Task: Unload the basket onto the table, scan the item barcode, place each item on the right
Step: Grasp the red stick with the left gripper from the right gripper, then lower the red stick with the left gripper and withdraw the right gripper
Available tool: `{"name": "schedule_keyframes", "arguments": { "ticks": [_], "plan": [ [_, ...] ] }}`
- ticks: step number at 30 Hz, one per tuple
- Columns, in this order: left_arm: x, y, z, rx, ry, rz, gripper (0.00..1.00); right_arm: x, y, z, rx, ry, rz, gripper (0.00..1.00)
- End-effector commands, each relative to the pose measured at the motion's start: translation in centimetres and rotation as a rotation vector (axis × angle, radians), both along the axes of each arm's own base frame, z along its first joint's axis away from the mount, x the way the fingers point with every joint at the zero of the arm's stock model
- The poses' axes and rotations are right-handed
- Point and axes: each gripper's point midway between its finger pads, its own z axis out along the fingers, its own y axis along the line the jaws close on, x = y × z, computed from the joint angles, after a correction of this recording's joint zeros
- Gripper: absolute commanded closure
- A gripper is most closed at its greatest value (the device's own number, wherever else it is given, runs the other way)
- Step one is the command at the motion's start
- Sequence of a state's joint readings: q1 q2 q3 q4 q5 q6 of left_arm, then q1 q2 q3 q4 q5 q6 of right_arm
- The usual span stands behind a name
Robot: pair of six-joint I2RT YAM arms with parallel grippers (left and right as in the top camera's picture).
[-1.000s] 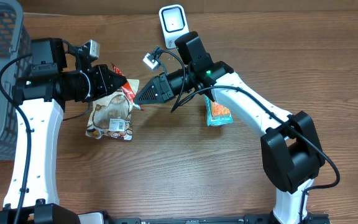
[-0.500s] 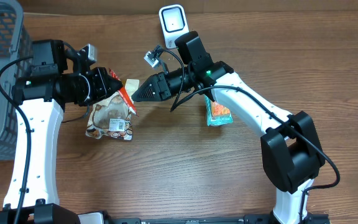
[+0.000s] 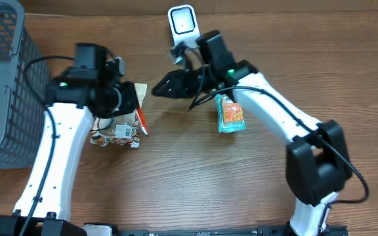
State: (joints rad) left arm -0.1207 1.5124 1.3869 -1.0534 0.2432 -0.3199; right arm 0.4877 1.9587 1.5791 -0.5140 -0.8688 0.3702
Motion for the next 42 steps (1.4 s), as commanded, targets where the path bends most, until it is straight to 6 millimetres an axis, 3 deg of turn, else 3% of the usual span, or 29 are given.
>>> {"name": "schedule_keyframes", "arguments": {
  "ticks": [1, 6, 11, 17, 19, 21, 24, 30, 38, 40, 42],
  "plan": [
    [0.4, -0.3, -1.1, 0.105, 0.007, 0.012, 0.96, 2.6, -5.0, 3.7, -0.088, -0.124, -0.186, 0.55],
    [0.3, -2.5, -3.8, 0.161, 0.069, -0.033, 0.96, 3.5, -11.9, 3.8, -0.176, -0.068, -0.311, 0.54],
    [0.0, -4.7, -7.6, 0.194, 0.159, -0.102, 0.96, 3.0, -17.9, 0.8, -0.339, 0.046, -0.407, 0.53],
    [0.7, -5.6, -11.1, 0.217, 0.212, -0.123, 0.96, 2.3, -22.6, -1.8, -0.555, 0.096, -0.504, 0.46],
    [1.0, -5.6, -11.1, 0.212, 0.204, -0.114, 0.91, 2.3, -23.1, -2.1, -0.587, 0.096, -0.516, 0.44],
    [1.2, -5.6, -10.8, 0.2, 0.198, -0.092, 0.78, 2.3, -23.2, -2.1, -0.591, 0.095, -0.515, 0.43],
    [1.5, -5.6, -10.8, 0.197, 0.188, -0.089, 0.48, 2.3, -23.2, -2.1, -0.59, 0.095, -0.515, 0.43],
    [1.3, -5.5, -10.8, 0.197, 0.2, -0.077, 0.38, 2.0, -23.2, -2.3, -0.596, 0.107, -0.511, 0.42],
    [1.5, -5.6, -10.8, 0.189, 0.195, -0.056, 0.35, 0.8, -23.4, -2.8, -0.618, 0.156, -0.496, 0.42],
    [1.6, -5.7, -10.8, 0.188, 0.19, -0.056, 0.11, 0.2, -23.5, -2.9, -0.627, 0.178, -0.489, 0.41],
    [1.9, -5.8, -10.7, 0.184, 0.18, -0.055, 0.05, -0.2, -23.5, -3.1, -0.636, 0.198, -0.483, 0.41]
  ]
}}
